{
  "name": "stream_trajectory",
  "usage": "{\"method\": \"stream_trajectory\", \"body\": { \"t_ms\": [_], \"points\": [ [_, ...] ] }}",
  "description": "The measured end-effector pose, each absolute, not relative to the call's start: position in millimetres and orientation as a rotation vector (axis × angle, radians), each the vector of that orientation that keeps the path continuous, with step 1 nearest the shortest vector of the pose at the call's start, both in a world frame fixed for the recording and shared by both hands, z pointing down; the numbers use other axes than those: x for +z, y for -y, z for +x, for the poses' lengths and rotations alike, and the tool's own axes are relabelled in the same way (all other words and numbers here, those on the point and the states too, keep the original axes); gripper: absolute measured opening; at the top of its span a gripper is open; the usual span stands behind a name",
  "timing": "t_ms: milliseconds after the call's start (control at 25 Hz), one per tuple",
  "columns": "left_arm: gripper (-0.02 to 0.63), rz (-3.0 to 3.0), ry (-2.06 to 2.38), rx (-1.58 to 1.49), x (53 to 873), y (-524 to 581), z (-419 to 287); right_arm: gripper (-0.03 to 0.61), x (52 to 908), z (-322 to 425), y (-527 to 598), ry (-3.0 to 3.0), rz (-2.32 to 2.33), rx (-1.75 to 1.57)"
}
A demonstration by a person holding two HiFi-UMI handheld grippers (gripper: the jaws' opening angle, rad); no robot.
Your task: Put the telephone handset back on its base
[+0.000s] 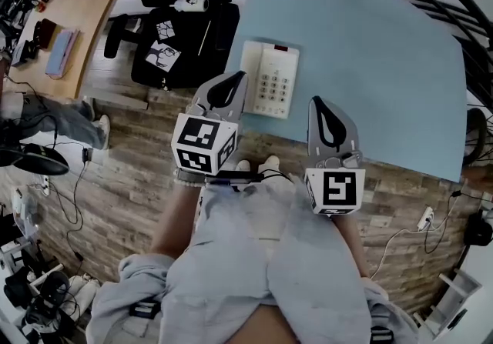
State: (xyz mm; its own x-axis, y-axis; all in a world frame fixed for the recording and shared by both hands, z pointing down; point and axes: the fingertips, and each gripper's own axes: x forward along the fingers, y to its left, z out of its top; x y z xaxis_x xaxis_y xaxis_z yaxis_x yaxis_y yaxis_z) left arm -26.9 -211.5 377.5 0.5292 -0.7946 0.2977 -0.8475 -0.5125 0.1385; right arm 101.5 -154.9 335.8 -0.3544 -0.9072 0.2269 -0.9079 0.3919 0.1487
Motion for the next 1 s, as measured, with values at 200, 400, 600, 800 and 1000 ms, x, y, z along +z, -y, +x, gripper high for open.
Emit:
{"method": "stream_trajectory", "body": {
  "t_ms": [200,400,600,800,1000],
  "points": [
    [0.003,2.545,1.355,0.235,358.2,199.9,-26.2,0.006,326.5,99.4,154.7,2.401,1.604,-0.026],
    [0.003,2.576,1.346,0.217,347.1,186.2,-27.0,0.006,318.8,100.1,151.1,2.412,1.603,-0.049],
    [0.003,2.604,1.326,0.188,337.8,175.0,-24.8,0.006,311.4,104.1,148.6,2.418,1.61,-0.071],
    [0.003,2.596,1.327,0.193,338.3,175.8,-23.0,0.006,308.4,101.5,148.0,2.424,1.592,-0.076],
    [0.003,2.6,1.329,0.185,337.1,176.3,-22.3,0.006,308.8,99.8,147.2,2.429,1.583,-0.079]
  ]
}}
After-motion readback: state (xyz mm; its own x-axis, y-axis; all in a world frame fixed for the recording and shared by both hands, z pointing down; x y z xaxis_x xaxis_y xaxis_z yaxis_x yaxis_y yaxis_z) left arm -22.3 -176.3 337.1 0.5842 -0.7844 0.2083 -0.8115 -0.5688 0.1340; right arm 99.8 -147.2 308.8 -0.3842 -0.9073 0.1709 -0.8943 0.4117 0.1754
